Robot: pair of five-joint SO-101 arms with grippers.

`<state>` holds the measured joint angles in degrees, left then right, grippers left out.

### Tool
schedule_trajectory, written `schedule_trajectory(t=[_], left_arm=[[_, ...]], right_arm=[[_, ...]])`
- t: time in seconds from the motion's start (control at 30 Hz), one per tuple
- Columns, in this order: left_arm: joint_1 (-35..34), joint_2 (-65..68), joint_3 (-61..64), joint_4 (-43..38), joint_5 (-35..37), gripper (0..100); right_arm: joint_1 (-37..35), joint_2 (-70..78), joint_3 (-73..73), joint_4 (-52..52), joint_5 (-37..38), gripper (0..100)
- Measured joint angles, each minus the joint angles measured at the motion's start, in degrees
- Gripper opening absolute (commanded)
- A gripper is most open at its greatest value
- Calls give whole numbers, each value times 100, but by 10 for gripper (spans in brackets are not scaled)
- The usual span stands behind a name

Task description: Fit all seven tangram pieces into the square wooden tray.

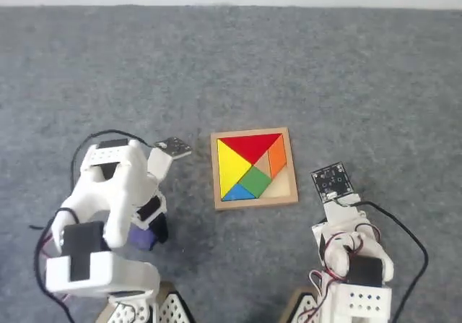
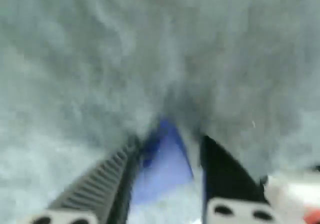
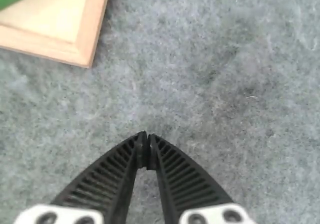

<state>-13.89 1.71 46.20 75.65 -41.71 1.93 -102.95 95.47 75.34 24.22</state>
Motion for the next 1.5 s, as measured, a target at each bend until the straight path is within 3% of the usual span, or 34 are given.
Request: schedule_trajectory(t=[0.6, 0.7, 1.03, 1.17, 1.3, 1.4, 1.5], left_arm=[[18, -475, 62, -730, 325, 45], [-26, -879, 26, -1125, 404, 44], [-18, -2004, 79, -1213, 404, 44], [-299, -2347, -26, -1213, 431, 111], [-826, -2629, -114, -571, 422, 237], [-1213, -2646, -105, 325, 97, 238], [-1635, -2673, 105, 440, -158, 221]], right_arm=[[0, 0, 0, 0, 0, 8], [0, 0, 0, 0, 0, 8], [0, 0, 0, 0, 0, 8], [0, 0, 0, 0, 0, 8], [0, 0, 0, 0, 0, 8], [0, 0, 0, 0, 0, 8], [0, 0, 0, 0, 0, 8]])
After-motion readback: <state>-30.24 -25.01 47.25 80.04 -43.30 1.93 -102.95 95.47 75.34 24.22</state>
